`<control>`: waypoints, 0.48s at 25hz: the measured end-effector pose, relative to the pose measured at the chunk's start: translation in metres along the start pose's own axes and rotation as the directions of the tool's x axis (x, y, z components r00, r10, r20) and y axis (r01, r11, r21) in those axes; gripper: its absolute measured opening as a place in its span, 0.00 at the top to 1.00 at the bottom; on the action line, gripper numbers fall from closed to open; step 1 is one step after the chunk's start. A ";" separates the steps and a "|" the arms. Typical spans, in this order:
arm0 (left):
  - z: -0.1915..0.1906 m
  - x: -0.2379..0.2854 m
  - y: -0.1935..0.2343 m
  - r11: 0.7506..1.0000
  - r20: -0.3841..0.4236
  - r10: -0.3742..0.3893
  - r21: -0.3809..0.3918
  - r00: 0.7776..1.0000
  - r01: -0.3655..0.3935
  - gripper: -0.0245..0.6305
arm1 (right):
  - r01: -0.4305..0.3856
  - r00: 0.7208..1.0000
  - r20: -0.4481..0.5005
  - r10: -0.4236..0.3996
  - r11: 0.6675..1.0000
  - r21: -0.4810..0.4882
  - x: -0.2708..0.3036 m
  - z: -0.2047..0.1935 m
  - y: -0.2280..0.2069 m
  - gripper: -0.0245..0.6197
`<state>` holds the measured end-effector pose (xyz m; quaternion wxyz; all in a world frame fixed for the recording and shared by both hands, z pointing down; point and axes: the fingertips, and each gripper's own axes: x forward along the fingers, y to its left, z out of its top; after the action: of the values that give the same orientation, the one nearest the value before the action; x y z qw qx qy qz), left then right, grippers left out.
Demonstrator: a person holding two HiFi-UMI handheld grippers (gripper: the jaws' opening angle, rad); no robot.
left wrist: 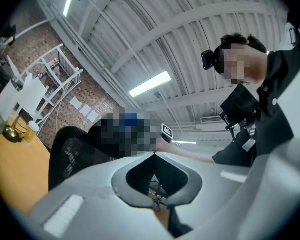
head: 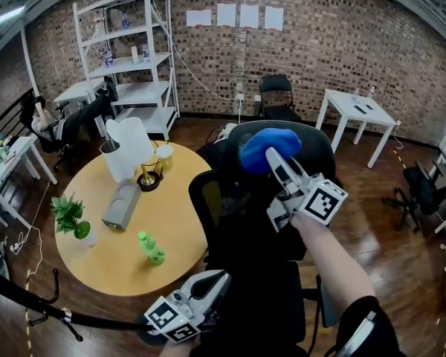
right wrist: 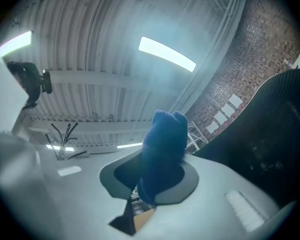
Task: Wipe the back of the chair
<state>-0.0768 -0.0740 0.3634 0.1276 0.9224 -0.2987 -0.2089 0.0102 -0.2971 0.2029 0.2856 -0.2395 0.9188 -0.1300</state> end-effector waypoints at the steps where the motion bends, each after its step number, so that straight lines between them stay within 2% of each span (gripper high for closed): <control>1: 0.002 -0.004 0.002 1.000 0.003 0.020 0.007 1.000 -0.020 0.96 | -0.005 1.000 0.018 0.005 1.000 0.013 0.011 0.001 -0.004 0.88; 4: 0.009 -0.014 0.007 0.997 0.019 0.069 0.032 0.997 -0.070 0.96 | -0.019 0.999 0.037 0.018 0.999 0.035 0.039 -0.002 -0.011 0.88; 6: 0.013 -0.018 0.009 0.994 0.029 0.094 0.044 0.995 -0.095 0.96 | 0.002 1.000 0.008 -0.002 0.999 0.035 0.053 -0.012 -0.020 0.88; 9: 0.015 -0.021 0.013 0.991 0.038 0.118 0.051 0.992 -0.120 0.96 | 0.133 0.990 -0.047 -0.133 0.991 -0.005 0.058 -0.028 -0.057 0.88; 12: 0.014 -0.023 0.018 0.990 0.037 0.127 0.053 0.991 -0.129 0.96 | 0.242 0.969 -0.038 -0.243 0.970 -0.022 0.041 -0.027 -0.092 0.88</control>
<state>-0.1092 -0.0756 0.3644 0.1103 0.9008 -0.3650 -0.2075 -0.0020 -0.3940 0.2404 0.2468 -0.3500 0.8893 -0.1607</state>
